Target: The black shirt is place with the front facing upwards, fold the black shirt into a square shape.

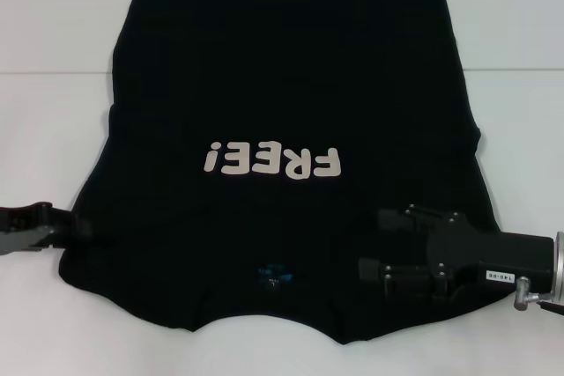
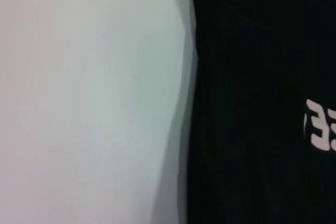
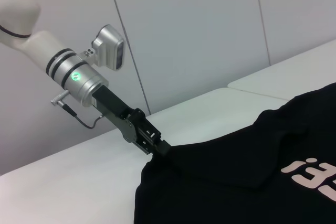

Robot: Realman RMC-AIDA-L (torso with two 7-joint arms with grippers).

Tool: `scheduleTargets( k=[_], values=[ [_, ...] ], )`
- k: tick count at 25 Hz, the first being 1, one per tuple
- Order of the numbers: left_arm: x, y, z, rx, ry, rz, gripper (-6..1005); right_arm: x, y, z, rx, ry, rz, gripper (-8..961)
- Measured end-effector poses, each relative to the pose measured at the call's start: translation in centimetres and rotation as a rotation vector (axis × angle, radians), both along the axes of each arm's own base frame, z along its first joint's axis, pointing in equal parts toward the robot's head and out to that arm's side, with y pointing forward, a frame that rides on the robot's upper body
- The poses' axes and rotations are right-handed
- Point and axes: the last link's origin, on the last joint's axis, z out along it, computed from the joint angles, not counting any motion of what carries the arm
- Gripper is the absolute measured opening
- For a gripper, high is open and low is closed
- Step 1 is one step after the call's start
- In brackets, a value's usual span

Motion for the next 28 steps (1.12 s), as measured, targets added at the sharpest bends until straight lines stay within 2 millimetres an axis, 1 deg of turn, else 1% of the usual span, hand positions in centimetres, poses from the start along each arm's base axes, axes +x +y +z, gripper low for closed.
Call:
scheduleTargets(
  k=[4,12,20,28],
  values=[
    [-0.05,0.03,-0.18,-0.009,0.017,-0.006,468,-0.05,0.04,0.00,0.000,0.001,0.001,941],
    [-0.09,0.14,0.11,0.006,0.034,-0.013,544,-0.07,0.05,0.01,0.000,0.001,0.002,941],
    [0.24,0.31,-0.31,-0.023,0.057,-0.033,544,-0.20,0.18,0.02,0.001,0.002,0.006,940],
    [0.37,0.44,-0.32,-0.031,0.065,-0.041,538,-0.31,0.37,0.03,0.005,0.000,0.007,940]
  ],
)
